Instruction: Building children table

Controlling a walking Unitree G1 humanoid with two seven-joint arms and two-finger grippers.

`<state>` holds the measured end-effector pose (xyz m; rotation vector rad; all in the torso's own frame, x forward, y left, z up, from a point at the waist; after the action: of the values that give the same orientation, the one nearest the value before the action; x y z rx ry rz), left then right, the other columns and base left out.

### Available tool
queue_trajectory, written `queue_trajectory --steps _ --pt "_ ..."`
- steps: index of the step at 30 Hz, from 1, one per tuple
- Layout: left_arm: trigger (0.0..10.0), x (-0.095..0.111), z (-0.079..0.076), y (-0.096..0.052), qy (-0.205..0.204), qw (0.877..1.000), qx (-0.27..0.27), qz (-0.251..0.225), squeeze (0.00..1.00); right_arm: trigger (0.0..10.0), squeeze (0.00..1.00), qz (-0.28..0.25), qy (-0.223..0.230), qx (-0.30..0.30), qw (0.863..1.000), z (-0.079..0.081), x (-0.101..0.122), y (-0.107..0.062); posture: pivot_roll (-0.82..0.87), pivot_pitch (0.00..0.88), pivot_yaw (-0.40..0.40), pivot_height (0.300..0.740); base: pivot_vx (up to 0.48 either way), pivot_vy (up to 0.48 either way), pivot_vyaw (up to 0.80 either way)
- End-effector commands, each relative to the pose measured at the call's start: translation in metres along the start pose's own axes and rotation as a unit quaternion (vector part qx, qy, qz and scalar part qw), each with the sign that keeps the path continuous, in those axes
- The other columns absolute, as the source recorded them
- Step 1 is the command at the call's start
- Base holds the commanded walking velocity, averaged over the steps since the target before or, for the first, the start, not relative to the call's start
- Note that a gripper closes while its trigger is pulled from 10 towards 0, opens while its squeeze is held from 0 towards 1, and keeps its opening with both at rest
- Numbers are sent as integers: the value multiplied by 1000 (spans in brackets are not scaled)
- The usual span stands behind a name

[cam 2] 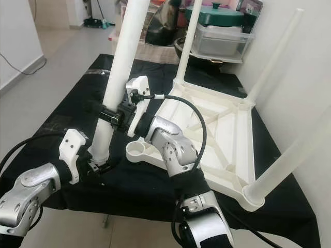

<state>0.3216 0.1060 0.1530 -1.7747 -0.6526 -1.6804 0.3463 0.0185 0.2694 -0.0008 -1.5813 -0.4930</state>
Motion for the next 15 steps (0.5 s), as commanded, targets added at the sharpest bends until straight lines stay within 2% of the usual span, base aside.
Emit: queue_trajectory --steps 1,10,11,12,13,15 --pt "10000 -6 -5 1 -4 1000 -12 14 0 0 12 -14 1 17 1000 4 9 1 106 0 -115 740 0 0 0" --pt "10000 -9 -9 2 -8 1000 -24 18 0 0 8 -6 3 43 999 14 5 3 107 0 -121 740 0 0 0" --pt "5765 -9 -10 2 -10 999 -27 17 0 0 8 -5 5 45 999 17 3 4 107 0 -121 740 0 0 0" --pt "5765 -9 -10 2 -10 999 -27 17 0 0 8 -5 5 45 999 17 3 4 107 0 -121 740 0 0 0" --pt "0 -7 -13 1 -14 999 -36 10 0 0 8 -5 7 47 999 18 2 4 104 0 -120 740 0 0 0" --pt "0 -5 -17 0 -6 999 -47 9 0 0 12 -2 9 48 999 20 0 3 104 0 -121 740 0 0 0"
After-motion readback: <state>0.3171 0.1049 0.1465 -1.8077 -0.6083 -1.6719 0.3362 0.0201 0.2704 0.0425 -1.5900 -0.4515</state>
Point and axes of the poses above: a point about 5 cm out from each wrist's last joint towards the gripper, its own y axis pointing out of the wrist towards the gripper, its own x axis along the axis of the wrist's last joint, z = x × y, the point moved 6 cm from there along y, pointing out of the wrist towards the gripper, and after that the axes turned 7 degrees about -y, right-handed, at the moved point
